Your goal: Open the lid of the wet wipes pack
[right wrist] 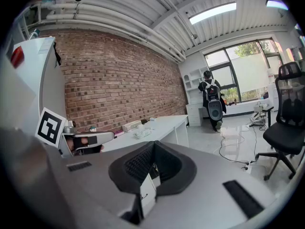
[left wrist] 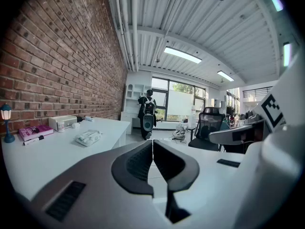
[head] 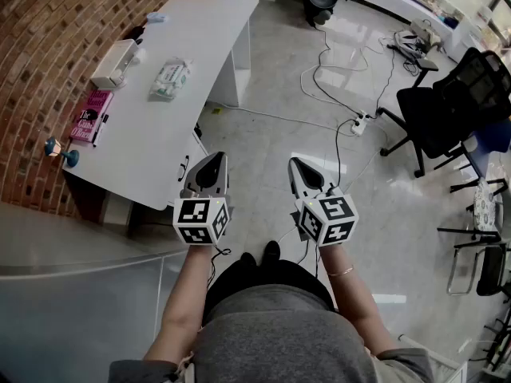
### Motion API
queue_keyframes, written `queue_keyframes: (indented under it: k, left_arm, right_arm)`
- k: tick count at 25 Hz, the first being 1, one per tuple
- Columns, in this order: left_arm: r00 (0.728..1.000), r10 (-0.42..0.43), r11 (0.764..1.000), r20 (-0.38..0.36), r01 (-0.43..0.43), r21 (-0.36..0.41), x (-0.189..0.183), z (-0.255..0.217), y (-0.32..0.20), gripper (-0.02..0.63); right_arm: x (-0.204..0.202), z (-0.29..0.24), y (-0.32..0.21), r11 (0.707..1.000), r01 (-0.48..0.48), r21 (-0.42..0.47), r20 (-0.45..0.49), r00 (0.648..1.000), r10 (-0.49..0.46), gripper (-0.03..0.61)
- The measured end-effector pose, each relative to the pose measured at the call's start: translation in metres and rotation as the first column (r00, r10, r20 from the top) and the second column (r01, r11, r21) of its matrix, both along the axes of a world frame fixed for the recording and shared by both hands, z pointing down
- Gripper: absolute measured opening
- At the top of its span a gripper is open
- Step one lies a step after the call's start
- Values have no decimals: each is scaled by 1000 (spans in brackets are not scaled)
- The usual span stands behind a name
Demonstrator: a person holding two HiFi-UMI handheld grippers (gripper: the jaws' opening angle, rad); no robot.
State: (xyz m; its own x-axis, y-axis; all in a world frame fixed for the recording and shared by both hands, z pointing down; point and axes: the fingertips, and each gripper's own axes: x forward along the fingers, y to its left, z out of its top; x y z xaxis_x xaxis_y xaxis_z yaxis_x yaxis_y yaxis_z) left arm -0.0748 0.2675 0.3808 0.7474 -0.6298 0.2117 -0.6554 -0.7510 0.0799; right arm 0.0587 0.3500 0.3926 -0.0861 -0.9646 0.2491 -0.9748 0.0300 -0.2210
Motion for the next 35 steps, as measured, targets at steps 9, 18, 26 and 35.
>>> queue_keyframes:
  k: [9, 18, 26, 35]
  left_arm:
    - [1000, -4, 999, 2, 4, -32, 17, 4, 8, 29]
    - [999, -48, 998, 20, 49, -45, 18, 9, 9, 94]
    - [994, -103, 994, 29, 104, -26, 7, 6, 5, 128]
    - [992, -122, 991, 16, 122, -55, 6, 15, -30, 144]
  right_arm:
    - [12, 1, 7, 1000, 20, 4, 16, 1000, -20, 5]
    - [19, 4, 6, 999, 47, -16, 22, 999, -47, 43]
    - [15, 5, 2, 996, 89, -16, 45, 995, -89, 63]
    - [11, 19, -32, 992, 122, -41, 65, 991, -119, 74]
